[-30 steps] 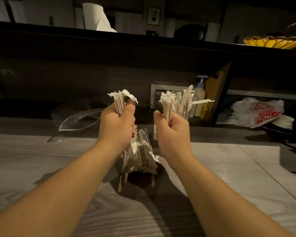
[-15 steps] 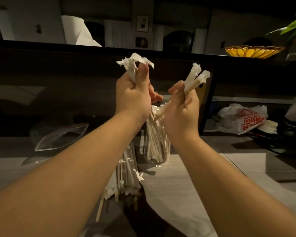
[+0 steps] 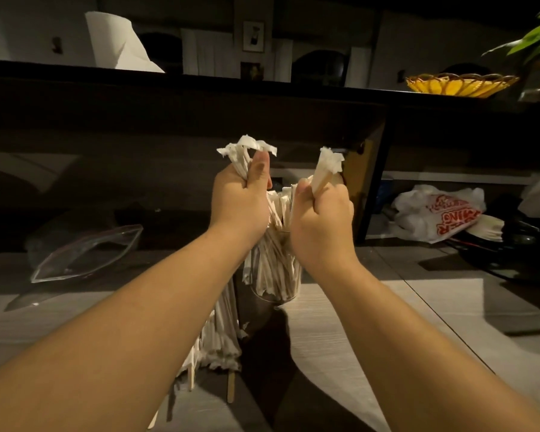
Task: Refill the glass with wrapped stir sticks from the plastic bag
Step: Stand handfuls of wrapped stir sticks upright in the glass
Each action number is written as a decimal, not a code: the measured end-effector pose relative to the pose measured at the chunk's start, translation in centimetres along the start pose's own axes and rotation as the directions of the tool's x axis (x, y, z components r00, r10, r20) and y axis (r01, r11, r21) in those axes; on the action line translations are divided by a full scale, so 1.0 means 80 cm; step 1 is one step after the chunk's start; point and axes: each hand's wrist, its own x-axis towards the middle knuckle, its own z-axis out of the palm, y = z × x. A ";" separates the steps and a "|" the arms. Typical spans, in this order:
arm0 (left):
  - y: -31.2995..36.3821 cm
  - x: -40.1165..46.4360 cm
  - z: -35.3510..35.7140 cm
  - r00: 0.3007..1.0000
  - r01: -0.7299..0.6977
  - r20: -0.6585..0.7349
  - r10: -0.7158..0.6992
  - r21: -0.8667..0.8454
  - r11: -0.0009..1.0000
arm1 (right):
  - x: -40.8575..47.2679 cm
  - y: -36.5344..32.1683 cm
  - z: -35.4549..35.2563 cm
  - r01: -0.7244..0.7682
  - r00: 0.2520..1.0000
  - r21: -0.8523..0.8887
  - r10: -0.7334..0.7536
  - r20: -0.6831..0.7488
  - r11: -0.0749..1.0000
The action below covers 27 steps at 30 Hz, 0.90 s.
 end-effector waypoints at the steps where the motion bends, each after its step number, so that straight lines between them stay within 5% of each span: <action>1: -0.003 0.000 0.000 0.999 0.019 0.026 -0.019 0.014 1.000 | 0.000 0.001 0.001 0.003 1.000 -0.061 -0.003 0.006 0.998; 7: -0.007 0.002 0.002 0.978 0.146 0.128 -0.165 0.146 0.978 | -0.003 0.005 0.003 -0.027 1.000 0.067 0.027 0.008 0.997; 12: -0.007 -0.002 0.004 0.973 0.142 0.142 -0.179 0.238 0.961 | -0.006 0.013 0.007 -0.023 0.999 -0.075 0.026 0.036 0.997; 20: -0.002 -0.015 0.003 0.947 0.176 0.200 -0.251 0.331 0.927 | -0.014 0.010 0.004 -0.087 0.987 -0.063 0.095 0.129 0.994; 27: -0.003 -0.035 -0.027 0.983 0.061 0.161 -0.089 0.172 0.983 | -0.038 0.008 -0.023 -0.139 0.989 0.144 0.130 0.067 0.980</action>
